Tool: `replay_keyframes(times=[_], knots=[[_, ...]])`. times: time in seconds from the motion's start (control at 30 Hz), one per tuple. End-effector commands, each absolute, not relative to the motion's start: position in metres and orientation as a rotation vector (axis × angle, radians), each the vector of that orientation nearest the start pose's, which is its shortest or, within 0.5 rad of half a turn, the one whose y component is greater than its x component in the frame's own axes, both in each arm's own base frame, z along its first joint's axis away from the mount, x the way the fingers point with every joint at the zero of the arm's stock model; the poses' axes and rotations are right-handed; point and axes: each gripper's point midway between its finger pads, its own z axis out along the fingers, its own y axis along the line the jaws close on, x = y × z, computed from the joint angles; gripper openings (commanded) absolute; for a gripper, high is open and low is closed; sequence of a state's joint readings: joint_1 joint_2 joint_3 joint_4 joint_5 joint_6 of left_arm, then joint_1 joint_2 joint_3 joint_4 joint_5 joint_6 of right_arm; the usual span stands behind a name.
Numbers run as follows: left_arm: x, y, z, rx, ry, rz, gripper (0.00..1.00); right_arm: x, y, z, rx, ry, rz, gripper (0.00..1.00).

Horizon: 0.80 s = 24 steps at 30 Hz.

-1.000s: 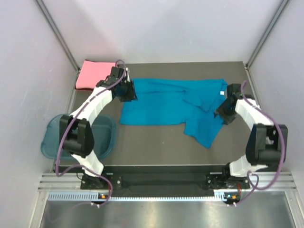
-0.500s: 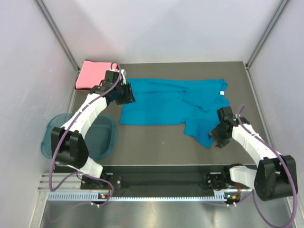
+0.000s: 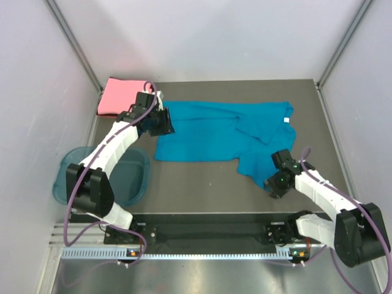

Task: Fold and stack the t-shirts
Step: Fold the tshirt

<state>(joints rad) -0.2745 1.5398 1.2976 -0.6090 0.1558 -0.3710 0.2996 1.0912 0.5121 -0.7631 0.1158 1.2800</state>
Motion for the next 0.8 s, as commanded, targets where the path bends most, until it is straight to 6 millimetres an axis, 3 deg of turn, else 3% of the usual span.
replay_keyframes(times=[0.0, 0.17, 0.3, 0.43, 0.53, 0.57, 0.6, 0.77], knots=[[0.367, -0.145, 0.172, -0.045, 2.439, -0.478, 0.47, 0.177, 0.066, 0.014, 1.382, 2.465, 0.096, 0.34], [0.360, -0.140, 0.156, -0.048, 2.470, -0.448, 0.46, 0.189, 0.059, 0.023, 1.353, 2.406, 0.072, 0.26], [0.357, -0.138, 0.150, -0.058, 2.476, -0.439, 0.47, 0.190, 0.063, 0.018, 1.370, 2.422, 0.082, 0.34], [0.356, -0.139, 0.149, -0.064, 2.479, -0.442, 0.46, 0.191, 0.068, 0.014, 1.381, 2.433, 0.111, 0.35], [0.353, -0.138, 0.146, -0.077, 2.487, -0.441, 0.46, 0.191, 0.067, 0.013, 1.388, 2.420, 0.116, 0.23], [0.352, -0.137, 0.146, -0.081, 2.482, -0.441, 0.45, 0.192, 0.067, 0.015, 1.385, 2.410, 0.118, 0.04], [0.351, -0.136, 0.145, -0.086, 2.485, -0.436, 0.45, 0.193, 0.065, 0.019, 1.381, 2.395, 0.124, 0.00], [0.347, -0.118, 0.141, -0.091, 2.513, -0.300, 0.45, 0.216, 0.061, 0.059, 1.304, 2.300, 0.161, 0.00]])
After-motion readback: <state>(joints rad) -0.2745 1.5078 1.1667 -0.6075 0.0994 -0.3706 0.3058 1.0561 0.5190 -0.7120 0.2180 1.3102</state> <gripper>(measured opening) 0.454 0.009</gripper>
